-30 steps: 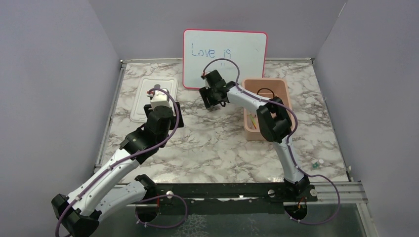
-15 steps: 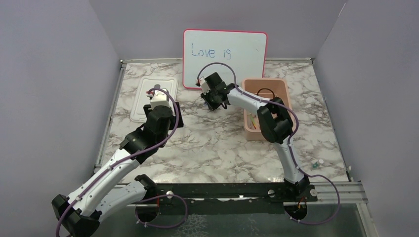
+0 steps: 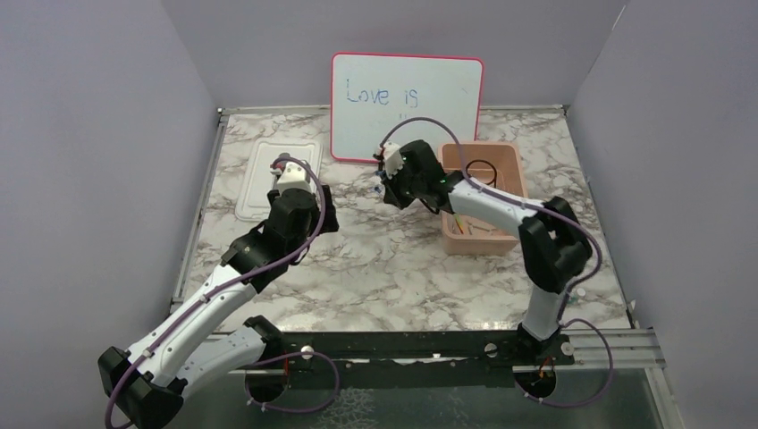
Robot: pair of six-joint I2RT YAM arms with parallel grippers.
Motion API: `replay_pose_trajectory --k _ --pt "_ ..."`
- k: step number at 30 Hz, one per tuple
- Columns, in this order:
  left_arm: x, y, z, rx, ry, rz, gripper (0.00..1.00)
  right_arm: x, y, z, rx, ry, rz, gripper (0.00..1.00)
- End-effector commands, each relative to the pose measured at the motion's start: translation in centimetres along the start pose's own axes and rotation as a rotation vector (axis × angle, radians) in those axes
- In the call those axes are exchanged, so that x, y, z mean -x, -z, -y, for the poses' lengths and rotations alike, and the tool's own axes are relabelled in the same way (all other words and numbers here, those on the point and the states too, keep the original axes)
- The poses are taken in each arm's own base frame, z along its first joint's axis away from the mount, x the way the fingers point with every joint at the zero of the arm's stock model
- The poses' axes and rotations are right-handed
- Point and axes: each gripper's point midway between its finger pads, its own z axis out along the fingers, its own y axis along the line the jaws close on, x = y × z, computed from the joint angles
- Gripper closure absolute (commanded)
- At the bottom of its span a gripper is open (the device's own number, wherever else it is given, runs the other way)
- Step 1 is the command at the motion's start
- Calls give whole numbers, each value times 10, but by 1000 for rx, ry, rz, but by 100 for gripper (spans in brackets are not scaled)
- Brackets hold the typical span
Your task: Organize the chemistry lab equipment
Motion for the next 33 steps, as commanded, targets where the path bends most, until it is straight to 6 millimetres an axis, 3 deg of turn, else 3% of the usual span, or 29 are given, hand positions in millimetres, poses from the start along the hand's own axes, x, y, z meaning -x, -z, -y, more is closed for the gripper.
replay_pose_trajectory --k 1,7,12,16,20,24,33 --pt "10 8 36 -171 124 -14 22 94 72 -38 131 71 457 99" --pt "28 34 87 -425 230 -58 17 97 137 -83 312 138 633 99" --pt "51 47 103 -499 305 -37 20 86 170 -114 470 208 691 99" --pt "52 54 122 -598 320 -75 22 79 178 -127 544 238 691 99" --pt "40 52 133 -631 316 -153 35 80 184 -132 572 254 716 99" --pt "40 46 126 -584 321 -138 54 81 185 -133 580 258 723 99" --pt "38 50 125 -599 314 -136 74 75 180 -137 610 294 715 99"
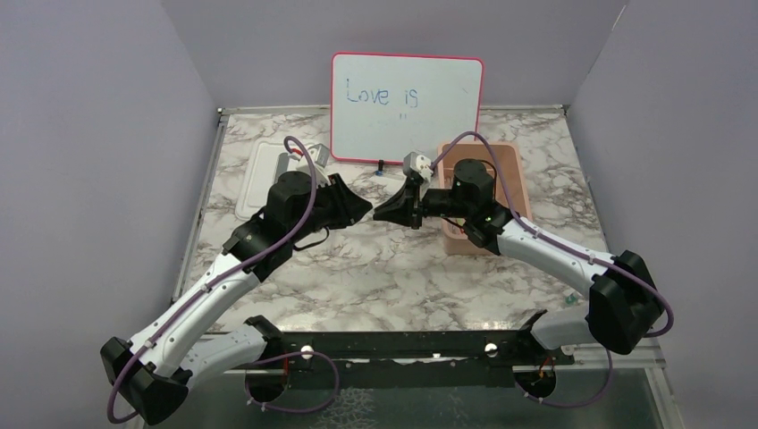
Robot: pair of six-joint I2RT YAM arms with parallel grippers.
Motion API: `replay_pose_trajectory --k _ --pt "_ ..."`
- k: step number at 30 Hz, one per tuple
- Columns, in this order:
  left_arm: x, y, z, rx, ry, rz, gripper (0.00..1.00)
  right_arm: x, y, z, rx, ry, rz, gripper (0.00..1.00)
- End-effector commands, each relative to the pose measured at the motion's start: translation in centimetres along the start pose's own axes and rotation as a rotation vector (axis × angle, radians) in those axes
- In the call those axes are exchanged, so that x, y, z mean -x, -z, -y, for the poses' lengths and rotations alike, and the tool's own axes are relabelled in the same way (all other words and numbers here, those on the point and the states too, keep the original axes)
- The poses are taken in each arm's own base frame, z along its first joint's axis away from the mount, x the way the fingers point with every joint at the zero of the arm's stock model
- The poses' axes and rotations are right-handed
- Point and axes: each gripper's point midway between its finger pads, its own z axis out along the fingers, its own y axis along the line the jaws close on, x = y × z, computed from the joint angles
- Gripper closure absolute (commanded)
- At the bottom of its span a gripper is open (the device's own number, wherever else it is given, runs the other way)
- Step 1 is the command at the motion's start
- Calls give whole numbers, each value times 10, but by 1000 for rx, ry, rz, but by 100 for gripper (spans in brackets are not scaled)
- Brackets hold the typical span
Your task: Organize the chemistry lab equipment
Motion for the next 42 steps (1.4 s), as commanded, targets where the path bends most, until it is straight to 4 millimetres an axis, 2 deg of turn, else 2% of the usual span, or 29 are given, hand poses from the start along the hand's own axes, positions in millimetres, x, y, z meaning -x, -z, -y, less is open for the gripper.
replay_pose_trajectory --k 1,8,10,12,14,17,18,19,20,22,25,29,32,37,42 --pt "9 9 14 -54 -8 24 76 7 -2 -9 56 48 30 99" --pt "7 6 12 -50 -20 13 75 5 -3 -12 83 63 28 99" --pt "6 6 12 -52 -23 11 80 4 -4 -11 82 58 24 99" --pt "6 7 13 -58 -28 12 88 4 -5 -9 76 49 22 99" --pt "5 8 11 -56 -41 13 92 4 -6 -6 54 22 19 91" --pt "9 12 -3 9 -73 41 93 1 -7 3 -2 -54 14 62" --pt "11 15 -11 53 -105 52 93 -1 -8 8 -34 -76 10 57" --pt "19 21 -29 143 -166 85 93 -4 -8 14 -69 -110 -1 51" --pt "25 28 -44 232 -208 108 93 -6 -8 17 -94 -128 -10 50" --pt "35 47 -77 415 -280 144 93 -12 -7 24 -139 -165 -25 49" --pt "30 64 -110 574 -331 132 93 -22 -5 40 -251 -232 -25 48" --pt "3 53 -127 593 -287 67 93 -41 -9 61 -366 -363 14 48" --pt "-13 44 -141 623 -262 30 93 -58 -20 71 -389 -454 35 49" --pt "-26 28 -151 623 -253 12 93 -95 -31 97 -513 -529 15 54" --pt "-38 17 -162 640 -229 2 93 -120 -34 106 -594 -516 -10 55"
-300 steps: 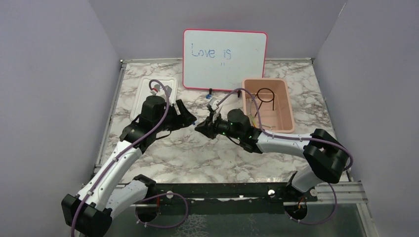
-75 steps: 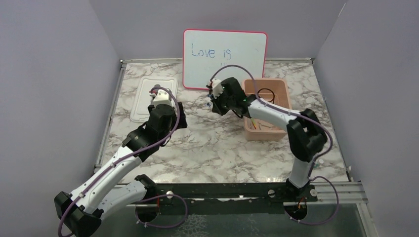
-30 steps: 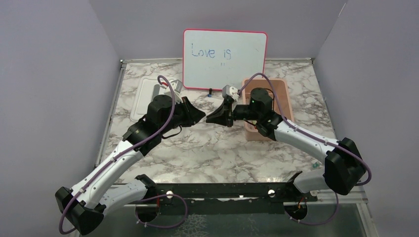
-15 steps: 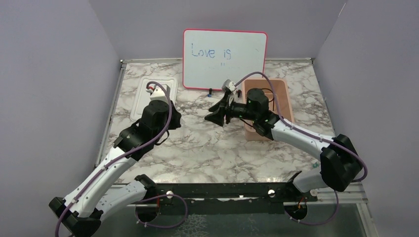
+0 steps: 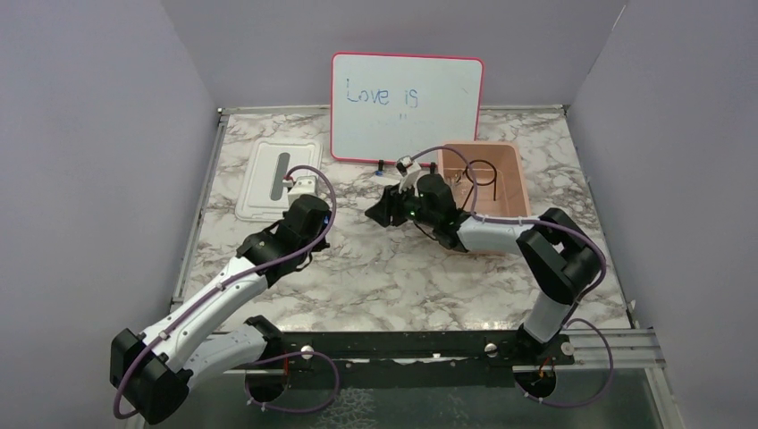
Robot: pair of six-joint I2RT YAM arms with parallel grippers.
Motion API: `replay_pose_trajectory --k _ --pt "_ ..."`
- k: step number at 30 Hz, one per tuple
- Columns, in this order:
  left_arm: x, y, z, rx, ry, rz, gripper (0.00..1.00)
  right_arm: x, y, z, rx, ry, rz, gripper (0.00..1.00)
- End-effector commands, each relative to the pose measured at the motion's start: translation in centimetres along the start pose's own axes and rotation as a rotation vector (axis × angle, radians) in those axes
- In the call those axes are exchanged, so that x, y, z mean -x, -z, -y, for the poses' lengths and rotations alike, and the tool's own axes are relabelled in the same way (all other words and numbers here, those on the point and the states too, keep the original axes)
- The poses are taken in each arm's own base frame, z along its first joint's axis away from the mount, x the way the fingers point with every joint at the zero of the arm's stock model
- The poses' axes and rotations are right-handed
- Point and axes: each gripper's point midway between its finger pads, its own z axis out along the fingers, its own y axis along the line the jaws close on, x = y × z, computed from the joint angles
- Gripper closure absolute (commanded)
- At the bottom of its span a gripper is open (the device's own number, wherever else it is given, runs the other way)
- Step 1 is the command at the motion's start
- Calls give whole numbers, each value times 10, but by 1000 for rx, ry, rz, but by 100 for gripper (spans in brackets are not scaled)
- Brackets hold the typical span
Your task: Organize the chemistry lab equipment
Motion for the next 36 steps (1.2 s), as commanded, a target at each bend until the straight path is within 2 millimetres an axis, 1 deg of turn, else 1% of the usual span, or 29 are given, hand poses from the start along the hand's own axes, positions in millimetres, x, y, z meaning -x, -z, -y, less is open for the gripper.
replay_pose_trajectory --k 1,5,10,15,23,33,36 --pt "5 -12 2 17 57 50 93 14 -11 9 -73 4 115 55" --pt "4 -21 1 28 103 87 93 5 -18 10 -68 11 107 55" --pt "4 -30 -9 106 160 109 93 2 -23 5 -55 36 104 55" --pt "8 -36 -5 114 185 126 93 -1 -25 4 -54 43 102 55" --pt "9 -46 0 111 210 134 93 -4 -23 2 -49 42 101 55" --pt "6 -52 -11 172 190 152 93 -2 -20 -1 -34 45 117 55" --pt "3 -55 -10 174 189 138 93 -2 -18 -2 -28 48 123 55"
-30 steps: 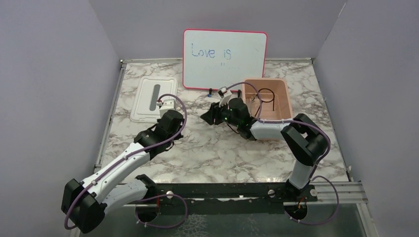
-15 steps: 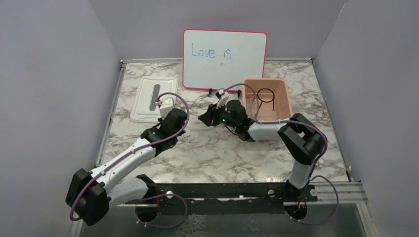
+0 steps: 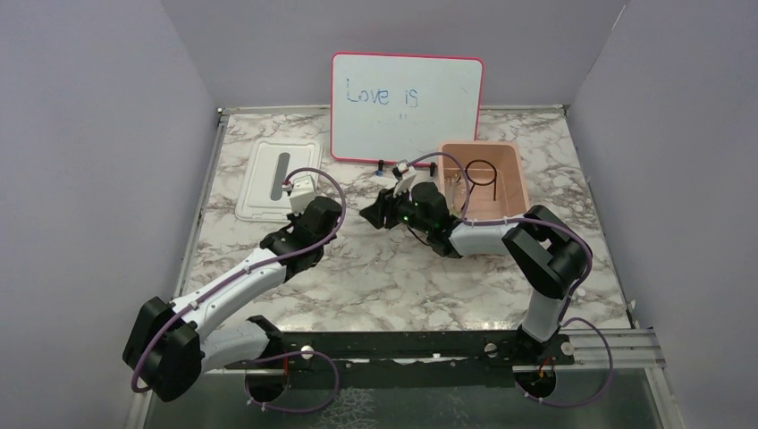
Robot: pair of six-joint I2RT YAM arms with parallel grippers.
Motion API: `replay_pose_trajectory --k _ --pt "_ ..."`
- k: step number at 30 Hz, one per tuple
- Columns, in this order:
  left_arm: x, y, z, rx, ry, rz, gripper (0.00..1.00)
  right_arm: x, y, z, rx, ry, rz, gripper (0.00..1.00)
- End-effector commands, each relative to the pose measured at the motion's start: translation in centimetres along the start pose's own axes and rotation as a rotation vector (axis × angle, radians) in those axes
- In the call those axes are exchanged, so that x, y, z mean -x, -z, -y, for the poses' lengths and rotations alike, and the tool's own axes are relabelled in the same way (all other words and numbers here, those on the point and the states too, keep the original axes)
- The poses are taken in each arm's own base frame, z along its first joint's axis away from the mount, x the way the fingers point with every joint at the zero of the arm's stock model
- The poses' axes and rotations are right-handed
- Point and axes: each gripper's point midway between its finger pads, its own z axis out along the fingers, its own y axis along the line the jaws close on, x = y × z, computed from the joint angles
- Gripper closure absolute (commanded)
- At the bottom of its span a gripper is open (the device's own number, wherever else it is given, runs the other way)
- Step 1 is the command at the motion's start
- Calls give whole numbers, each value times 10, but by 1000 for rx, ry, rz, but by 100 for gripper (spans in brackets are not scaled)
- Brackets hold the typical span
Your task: Organize the chemistry lab equipment
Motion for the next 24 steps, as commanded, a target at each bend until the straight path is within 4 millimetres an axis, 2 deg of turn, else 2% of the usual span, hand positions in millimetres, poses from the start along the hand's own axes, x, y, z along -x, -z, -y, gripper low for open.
replay_pose_trajectory --k 1,11,19,24 --pt "4 -5 -3 31 9 27 93 5 1 -4 12 21 42 55" --pt "-8 -12 4 20 -25 -28 84 3 -1 -4 5 23 32 56" --pt "-10 -15 6 36 -45 -52 63 2 -2 -5 7 28 28 57" --pt "0 -9 11 17 -35 -43 56 2 -3 -4 3 29 29 57"
